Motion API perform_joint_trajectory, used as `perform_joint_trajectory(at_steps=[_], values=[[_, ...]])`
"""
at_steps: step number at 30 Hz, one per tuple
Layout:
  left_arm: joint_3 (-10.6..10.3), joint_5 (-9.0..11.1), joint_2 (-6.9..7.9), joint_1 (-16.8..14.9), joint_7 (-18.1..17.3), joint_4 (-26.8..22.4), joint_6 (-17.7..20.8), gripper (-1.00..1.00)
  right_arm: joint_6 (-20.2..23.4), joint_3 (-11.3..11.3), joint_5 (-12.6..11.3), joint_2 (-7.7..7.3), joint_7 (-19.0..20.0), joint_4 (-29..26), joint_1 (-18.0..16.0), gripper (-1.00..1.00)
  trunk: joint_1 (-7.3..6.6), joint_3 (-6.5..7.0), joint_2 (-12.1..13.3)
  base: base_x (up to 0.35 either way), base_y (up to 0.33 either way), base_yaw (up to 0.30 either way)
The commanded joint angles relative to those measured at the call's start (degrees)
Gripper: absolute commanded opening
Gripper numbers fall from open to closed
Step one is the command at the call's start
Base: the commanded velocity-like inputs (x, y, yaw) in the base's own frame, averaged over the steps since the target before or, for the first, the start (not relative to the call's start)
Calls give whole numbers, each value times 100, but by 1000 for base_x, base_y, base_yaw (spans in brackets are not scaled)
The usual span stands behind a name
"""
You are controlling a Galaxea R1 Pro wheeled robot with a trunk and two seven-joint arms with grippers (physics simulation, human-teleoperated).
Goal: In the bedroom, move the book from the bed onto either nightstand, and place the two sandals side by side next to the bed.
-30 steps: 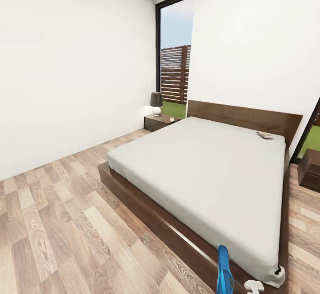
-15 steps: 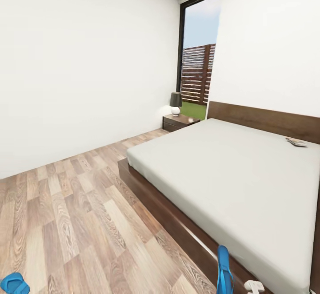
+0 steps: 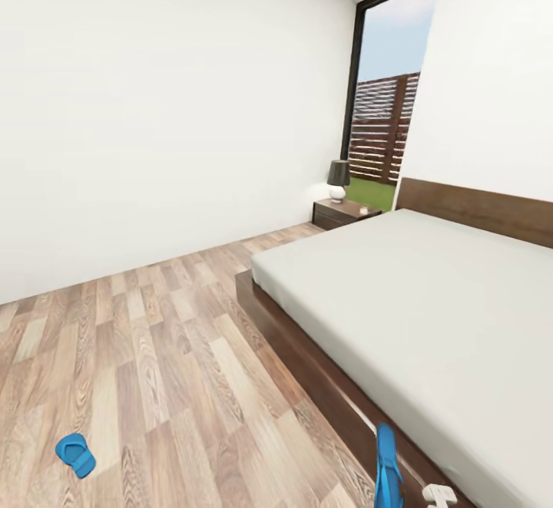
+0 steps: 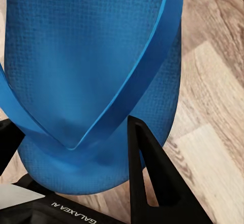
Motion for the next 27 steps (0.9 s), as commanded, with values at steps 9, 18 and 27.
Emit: perform_joint_trajectory(at_steps=[9, 18, 27], values=[[-22, 4, 3, -4, 0, 10, -19, 100, 38, -13, -52, -2, 22, -1, -1, -100, -1, -5, -3, 0, 0, 292], [-22, 4, 4, -5, 0, 6, -18, 100, 38, -13, -52, -2, 22, -1, -1, -100, -1, -5, -3, 0, 0, 291], [-22, 4, 3, -4, 0, 5, -18, 100, 38, -13, -52, -2, 20, 2, -1, -100, -1, -5, -3, 0, 0, 292]])
